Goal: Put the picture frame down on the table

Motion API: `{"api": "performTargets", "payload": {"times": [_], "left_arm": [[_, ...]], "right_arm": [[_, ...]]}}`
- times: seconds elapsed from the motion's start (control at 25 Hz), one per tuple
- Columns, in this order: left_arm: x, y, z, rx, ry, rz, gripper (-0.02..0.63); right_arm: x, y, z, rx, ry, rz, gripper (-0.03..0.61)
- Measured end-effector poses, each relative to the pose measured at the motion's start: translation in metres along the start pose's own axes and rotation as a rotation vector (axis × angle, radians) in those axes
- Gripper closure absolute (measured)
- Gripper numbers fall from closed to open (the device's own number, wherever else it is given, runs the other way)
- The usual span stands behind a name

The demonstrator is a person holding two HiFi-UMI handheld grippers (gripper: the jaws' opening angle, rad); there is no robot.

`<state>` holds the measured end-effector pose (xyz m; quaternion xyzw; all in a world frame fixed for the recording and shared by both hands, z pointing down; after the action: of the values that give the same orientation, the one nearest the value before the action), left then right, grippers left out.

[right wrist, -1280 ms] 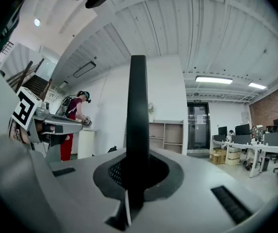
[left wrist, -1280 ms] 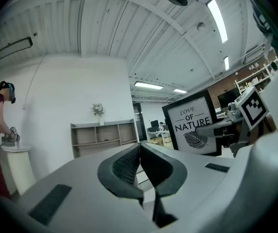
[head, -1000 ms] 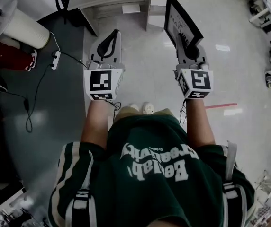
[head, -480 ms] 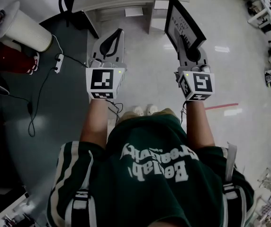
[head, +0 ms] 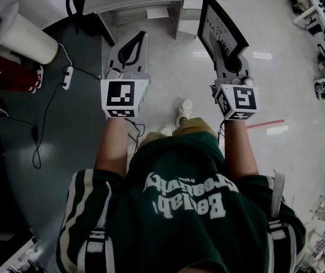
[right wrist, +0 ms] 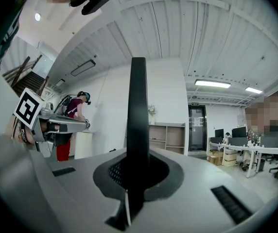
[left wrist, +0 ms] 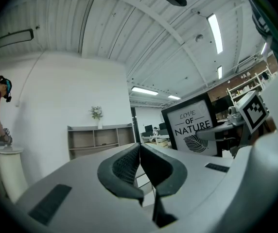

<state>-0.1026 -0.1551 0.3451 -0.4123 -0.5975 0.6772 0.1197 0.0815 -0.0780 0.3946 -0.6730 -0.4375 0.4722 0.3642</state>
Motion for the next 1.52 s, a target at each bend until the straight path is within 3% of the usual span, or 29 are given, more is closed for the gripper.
{"api": "performTargets", "payload": {"times": [0.28, 0.88, 1.4, 1.52], "left_arm": [[-0.029, -0.006, 0.013, 0.004, 0.002, -0.004, 0.594], [-0.139, -0.045, 0.031, -0.011, 0.013, 0.016, 0.594], [-0.343, -0.090, 0.083, -0.042, 0.056, 0.041, 0.594], [-0.361, -0.099, 0.092, -0.042, 0.061, 0.043, 0.594]], "right_arm": [[-0.027, -0.006, -0.011, 0.012, 0.006, 0.002, 0.539], [-0.121, -0.043, -0.078, -0.020, 0.024, -0.020, 0.539], [-0.306, -0.087, -0.199, -0.053, 0.085, -0.010, 0.540], [-0.327, -0.094, -0.206, -0.057, 0.097, -0.014, 0.540]]}}
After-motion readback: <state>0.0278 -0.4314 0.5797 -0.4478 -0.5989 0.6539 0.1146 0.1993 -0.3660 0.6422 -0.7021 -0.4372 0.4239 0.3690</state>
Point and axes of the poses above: the fingertips, and each gripper's own axes: x backward along the fingers, z to its left, y out of its top, the point moved 3 cm from there along x, backward along the fingers, and after that the axes turned 7 degrees about -z, right-handed, at the moved point
